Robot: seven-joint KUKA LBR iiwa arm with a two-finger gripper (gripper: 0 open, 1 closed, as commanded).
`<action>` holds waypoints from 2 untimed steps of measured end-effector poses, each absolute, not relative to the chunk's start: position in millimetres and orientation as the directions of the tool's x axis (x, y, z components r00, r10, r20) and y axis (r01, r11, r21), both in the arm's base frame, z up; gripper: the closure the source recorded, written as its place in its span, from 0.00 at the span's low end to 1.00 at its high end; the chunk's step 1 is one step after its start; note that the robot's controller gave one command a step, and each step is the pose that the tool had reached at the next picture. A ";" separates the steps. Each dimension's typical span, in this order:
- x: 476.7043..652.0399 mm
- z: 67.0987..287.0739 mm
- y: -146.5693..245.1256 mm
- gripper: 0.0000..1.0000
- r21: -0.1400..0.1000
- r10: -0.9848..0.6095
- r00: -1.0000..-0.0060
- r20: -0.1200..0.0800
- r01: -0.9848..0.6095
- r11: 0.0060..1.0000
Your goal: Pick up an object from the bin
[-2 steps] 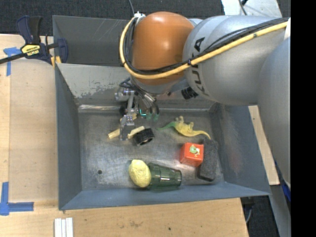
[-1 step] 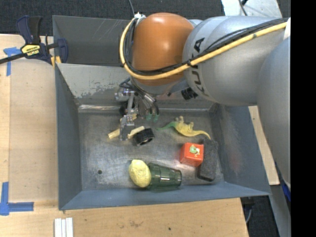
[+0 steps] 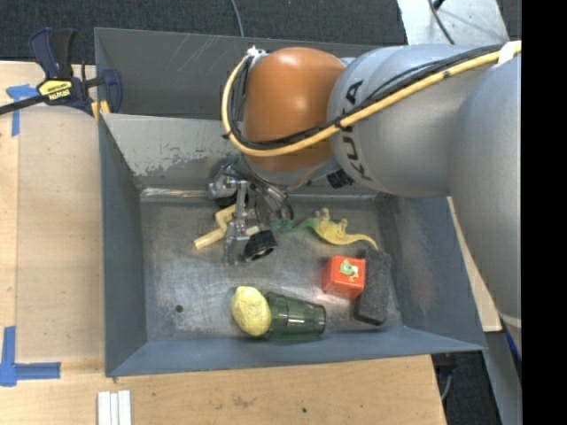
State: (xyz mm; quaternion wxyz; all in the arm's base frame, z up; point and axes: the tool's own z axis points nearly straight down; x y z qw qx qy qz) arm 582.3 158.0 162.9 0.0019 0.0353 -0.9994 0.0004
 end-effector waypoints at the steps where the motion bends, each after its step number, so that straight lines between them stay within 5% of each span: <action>1: 591.4 150.3 160.4 0.00 -0.001 -0.333 -0.943 -0.004 -0.333 0.943; 2: 592.1 138.8 137.4 0.00 0.001 -0.219 -0.976 -0.002 -0.219 0.976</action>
Offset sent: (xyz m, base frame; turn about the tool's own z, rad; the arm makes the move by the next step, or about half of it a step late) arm 0.0107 -0.0498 -0.0333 -0.0198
